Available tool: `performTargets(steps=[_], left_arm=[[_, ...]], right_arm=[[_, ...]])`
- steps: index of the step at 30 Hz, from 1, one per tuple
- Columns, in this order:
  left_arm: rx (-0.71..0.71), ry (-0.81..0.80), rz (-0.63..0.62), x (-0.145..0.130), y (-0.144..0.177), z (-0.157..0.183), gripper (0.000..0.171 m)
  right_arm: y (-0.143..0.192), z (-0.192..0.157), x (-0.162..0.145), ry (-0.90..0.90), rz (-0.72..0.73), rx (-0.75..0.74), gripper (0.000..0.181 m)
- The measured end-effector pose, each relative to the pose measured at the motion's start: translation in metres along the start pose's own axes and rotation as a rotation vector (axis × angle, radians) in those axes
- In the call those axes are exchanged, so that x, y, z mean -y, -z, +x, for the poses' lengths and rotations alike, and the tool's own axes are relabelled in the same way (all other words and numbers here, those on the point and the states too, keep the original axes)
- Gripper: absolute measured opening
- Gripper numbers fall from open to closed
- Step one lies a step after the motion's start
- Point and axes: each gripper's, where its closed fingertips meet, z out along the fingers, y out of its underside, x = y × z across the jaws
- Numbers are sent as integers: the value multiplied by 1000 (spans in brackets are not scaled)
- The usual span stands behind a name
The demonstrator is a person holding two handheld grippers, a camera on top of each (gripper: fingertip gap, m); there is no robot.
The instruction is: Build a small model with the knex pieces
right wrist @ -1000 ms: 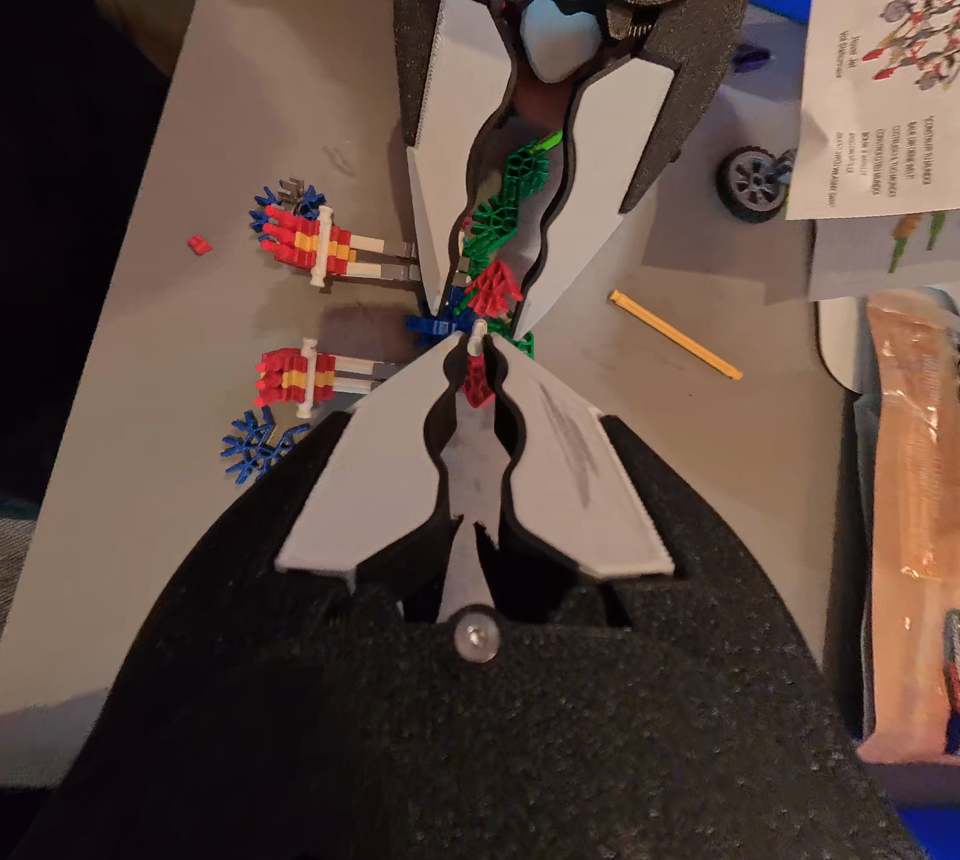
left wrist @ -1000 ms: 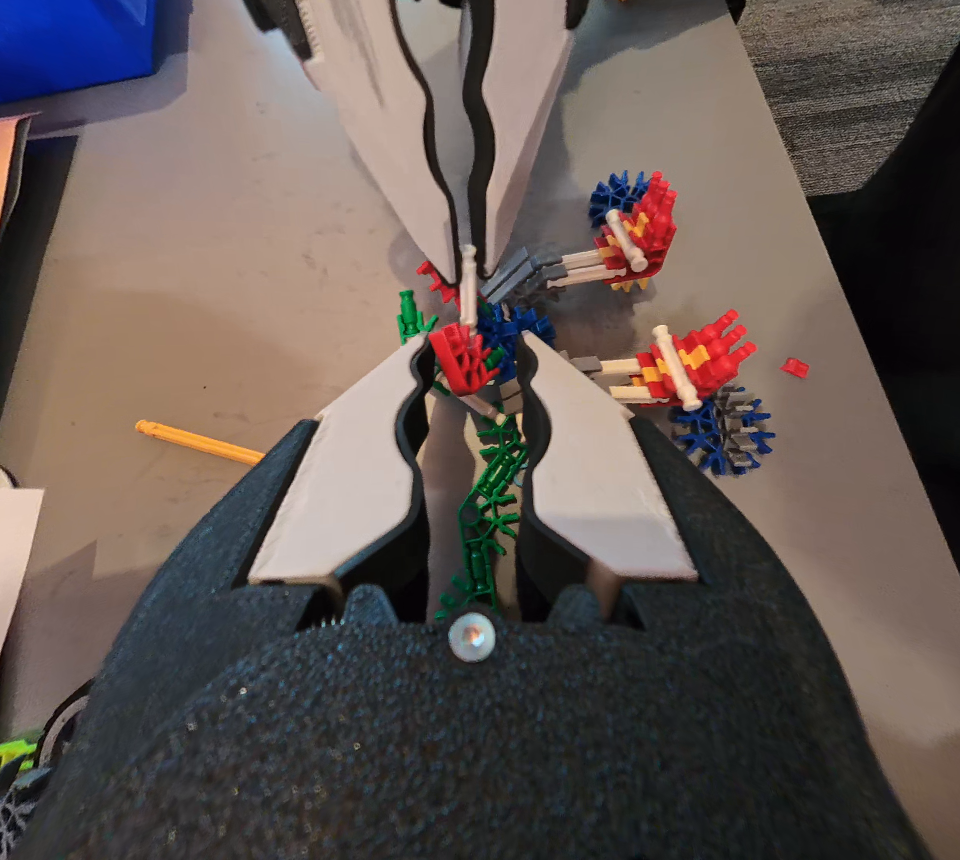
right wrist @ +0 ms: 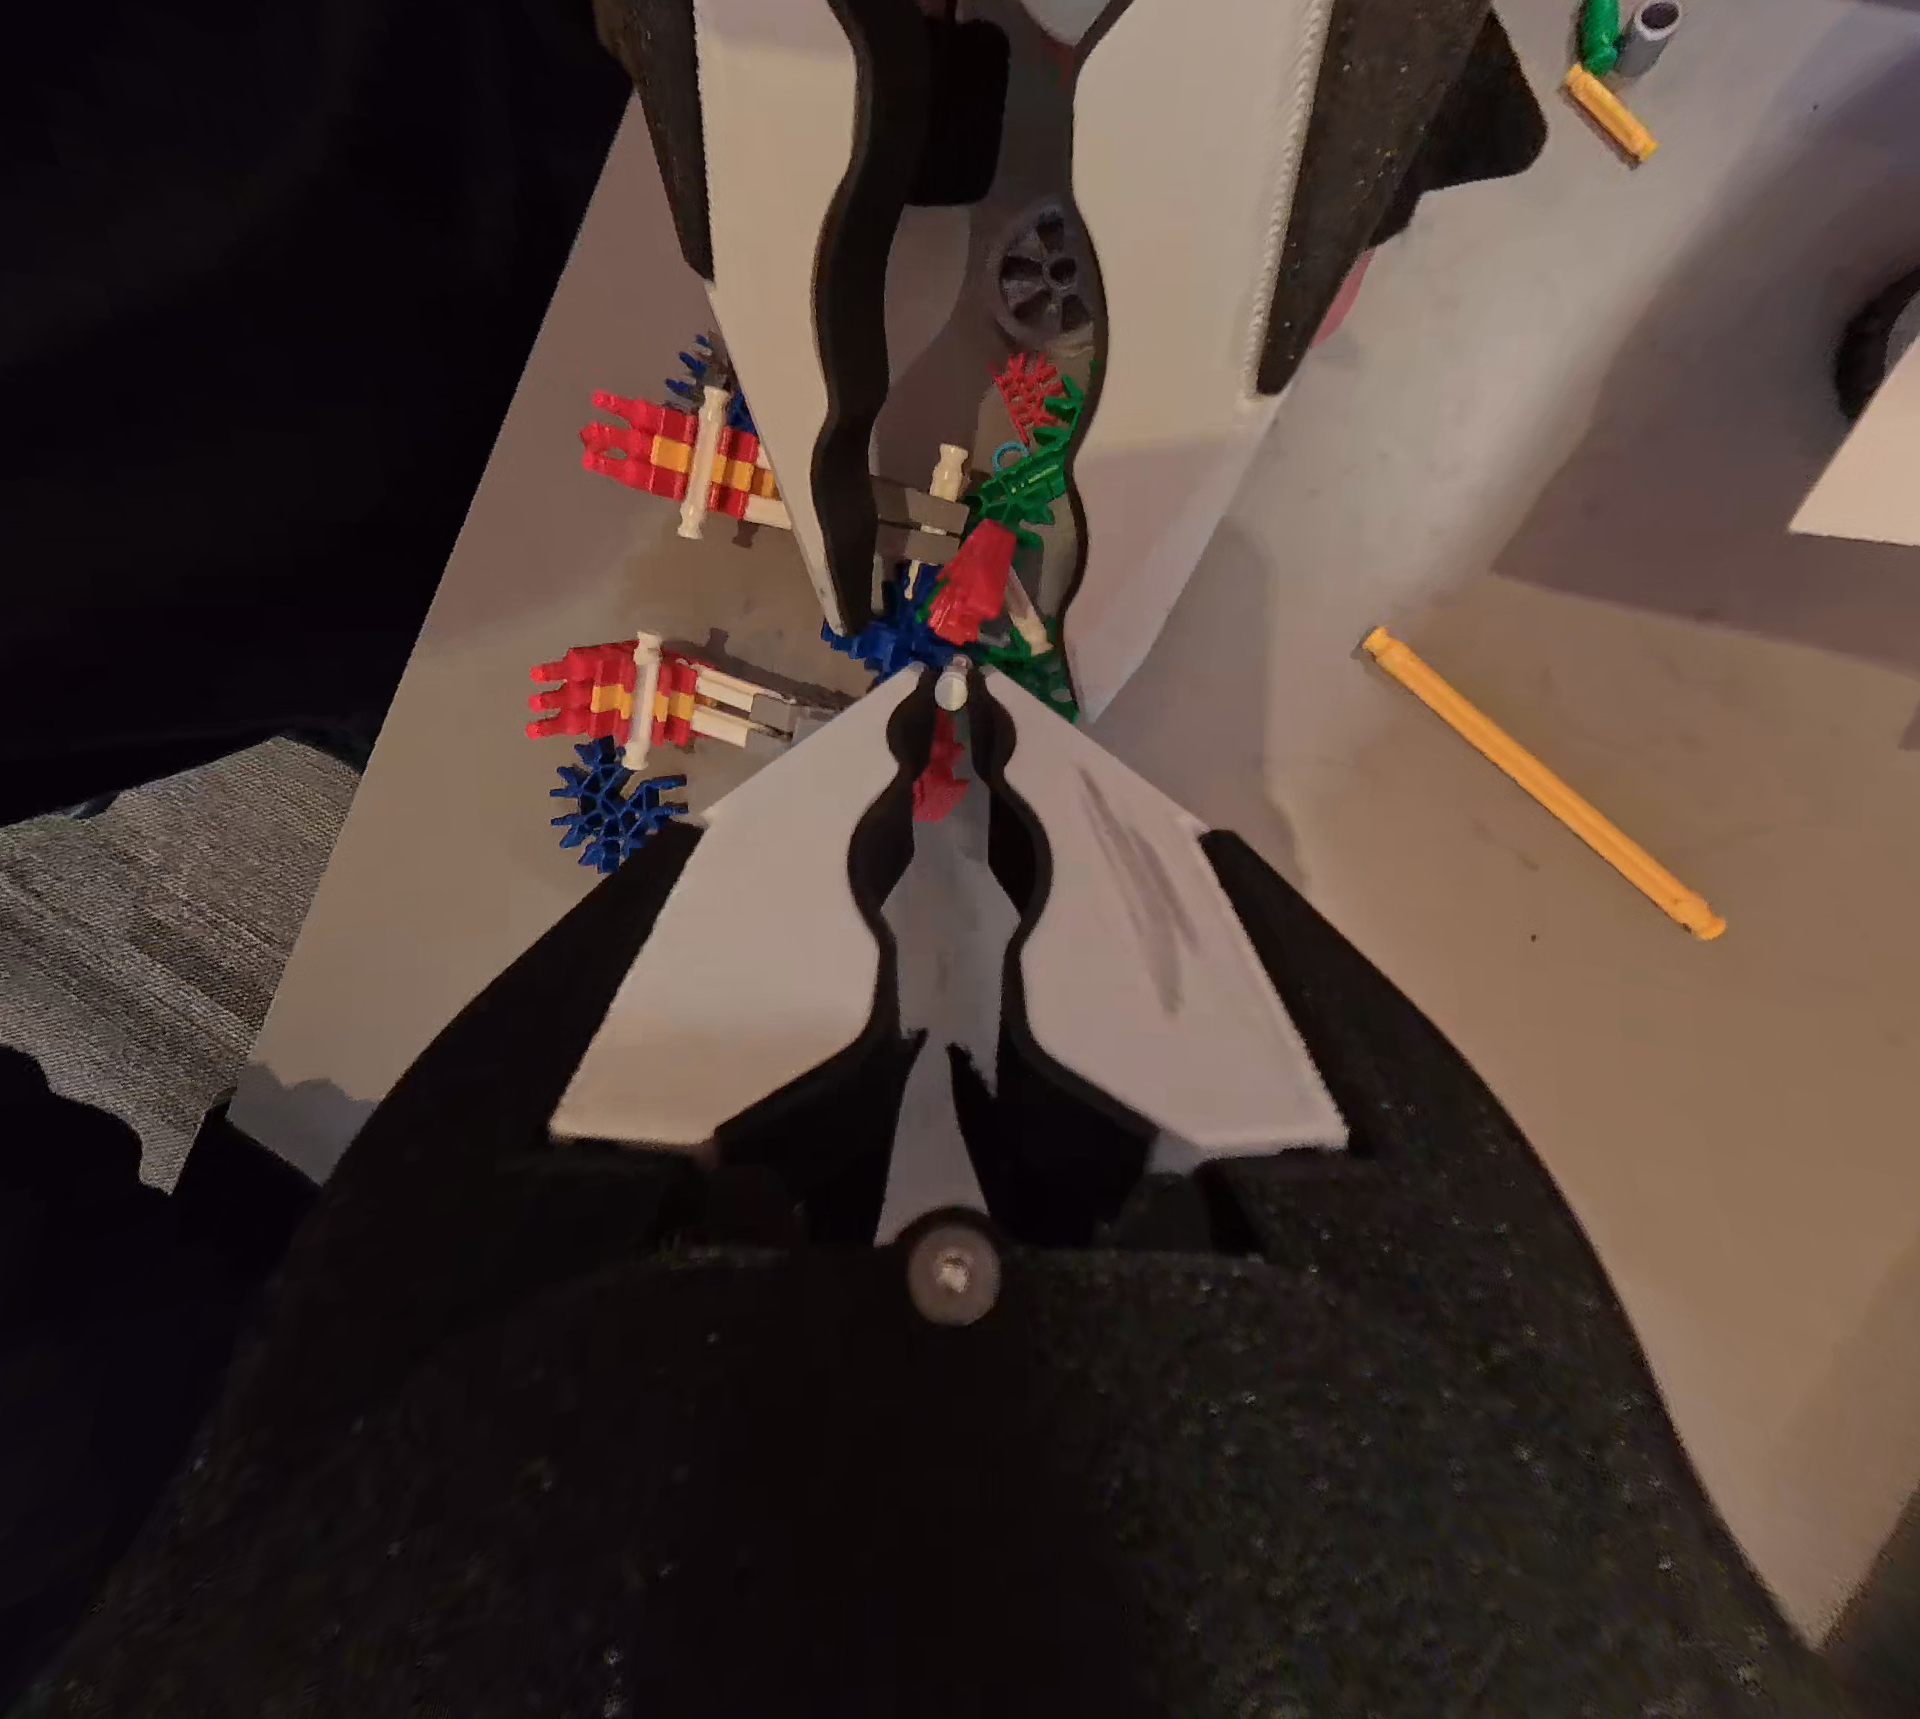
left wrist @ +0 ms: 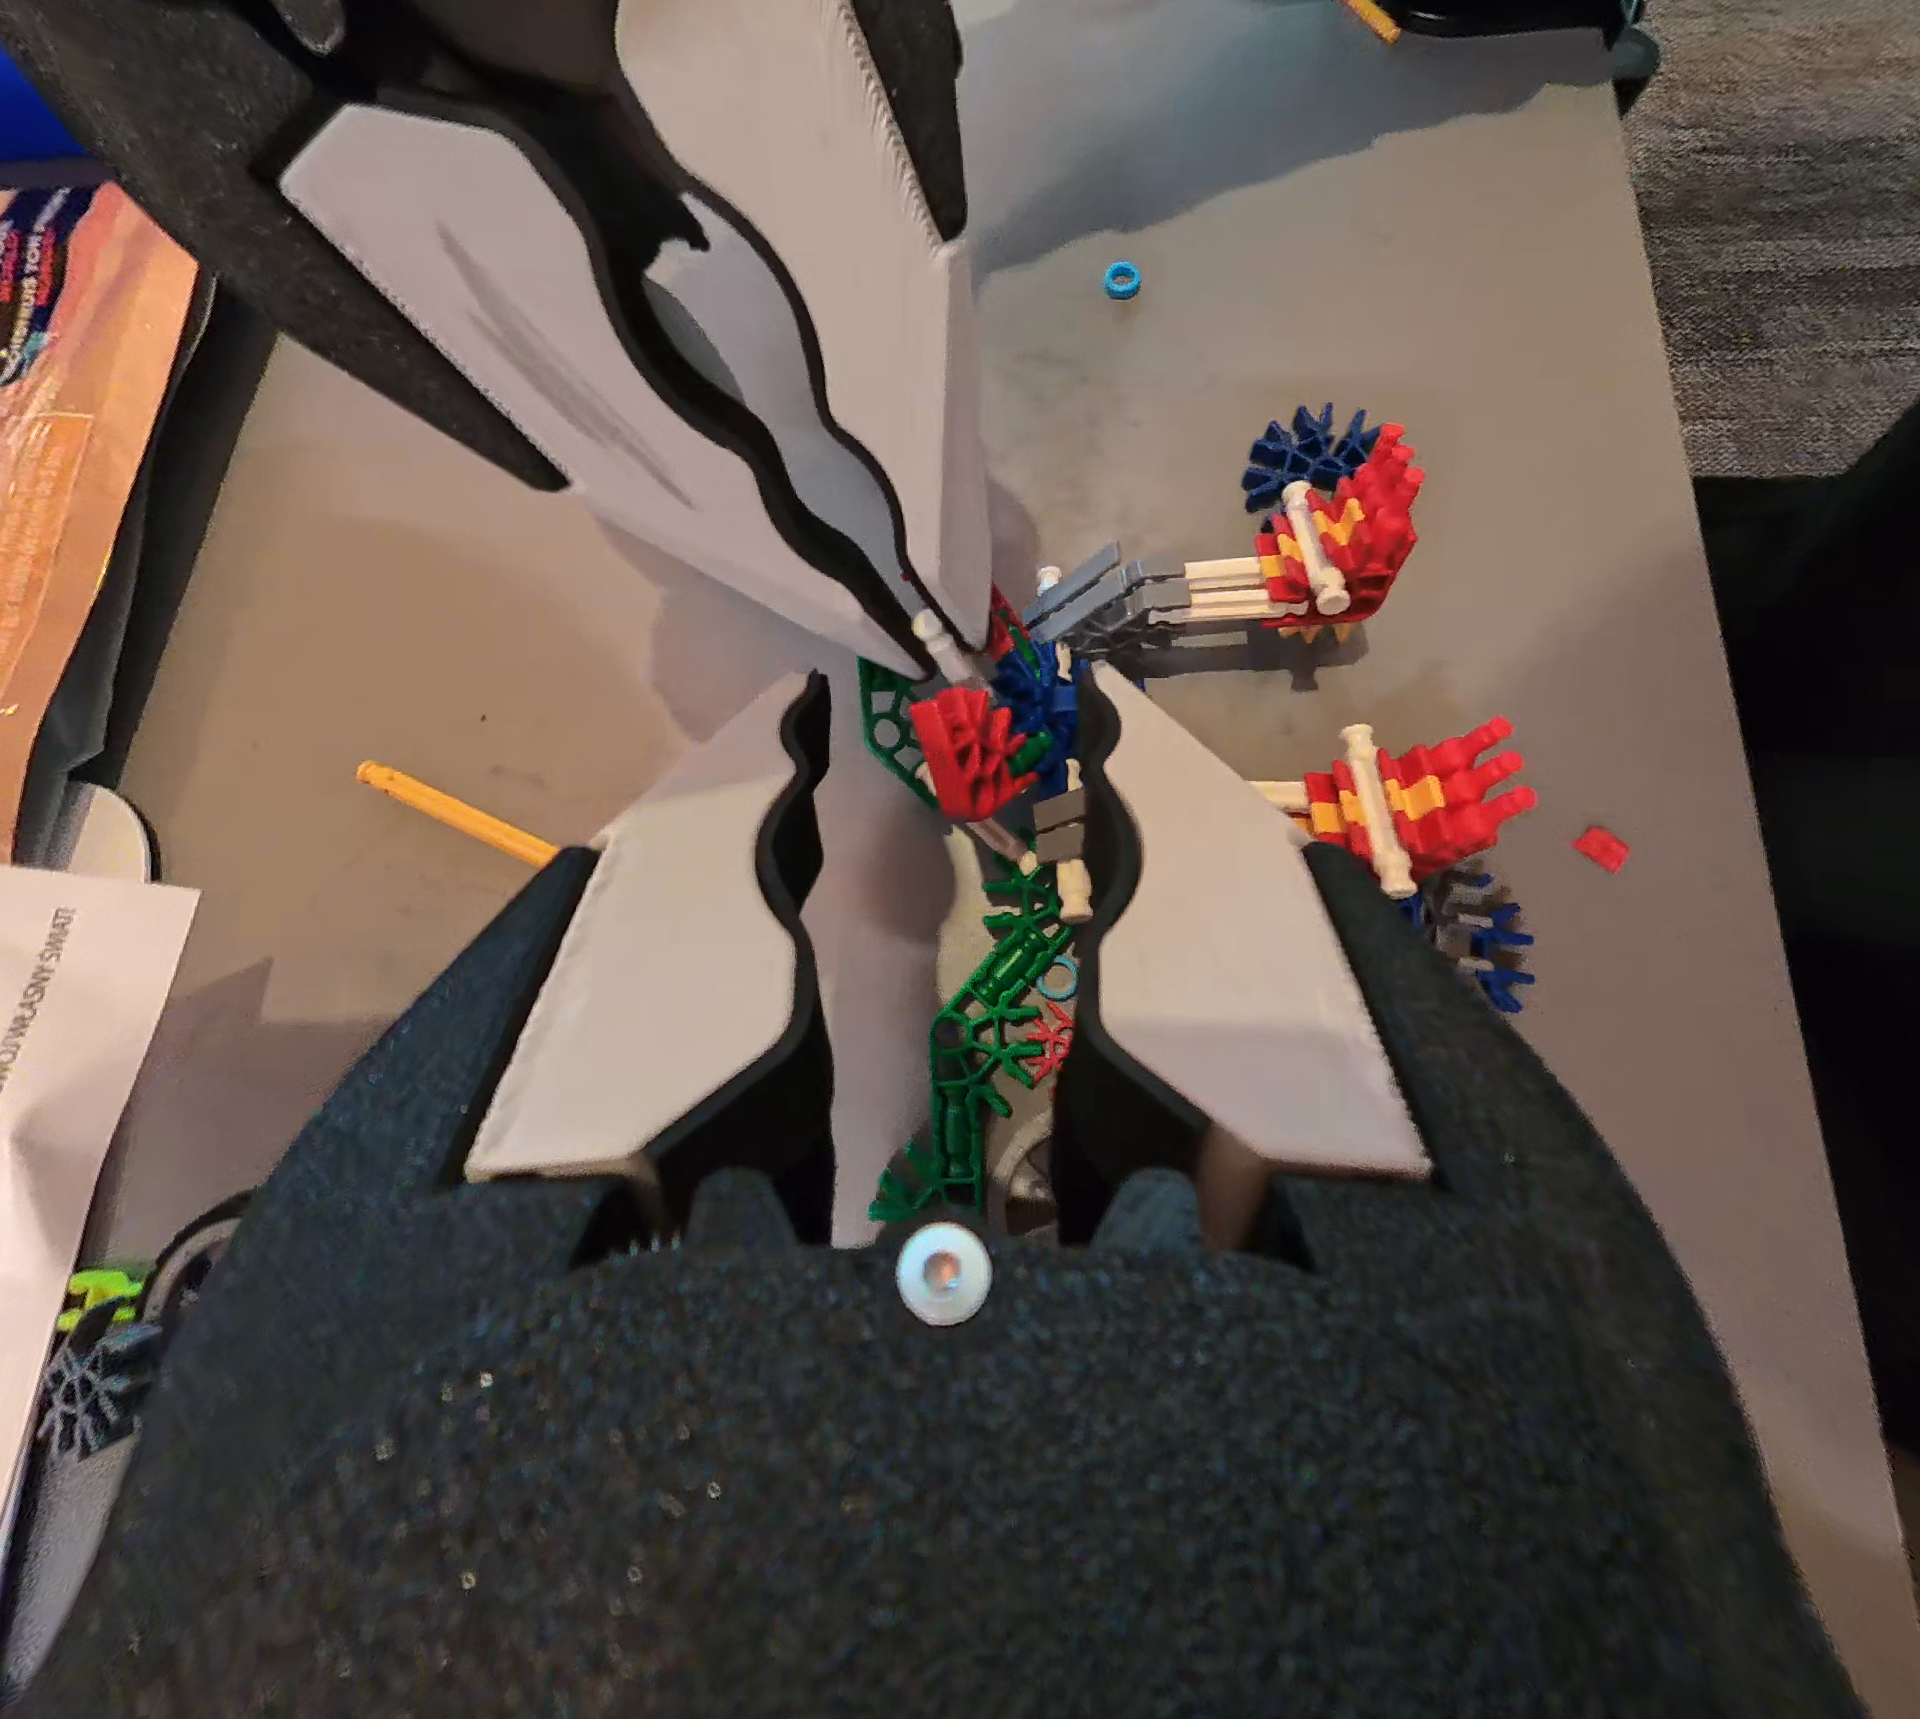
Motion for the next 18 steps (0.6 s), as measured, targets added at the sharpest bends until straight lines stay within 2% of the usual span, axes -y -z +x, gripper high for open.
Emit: performTargets(steps=[10,11,18], left_arm=[[30,-31,-32,0,2,5,50],[53,-46,-56,-4,2,1,44],[87,-110,-84,-9,6,-14,47]], right_arm=[[-5,-8,4,1,68,101,5],[-5,-8,4,-2,76,109,5],[-4,-3,0,-29,98,103,5]])
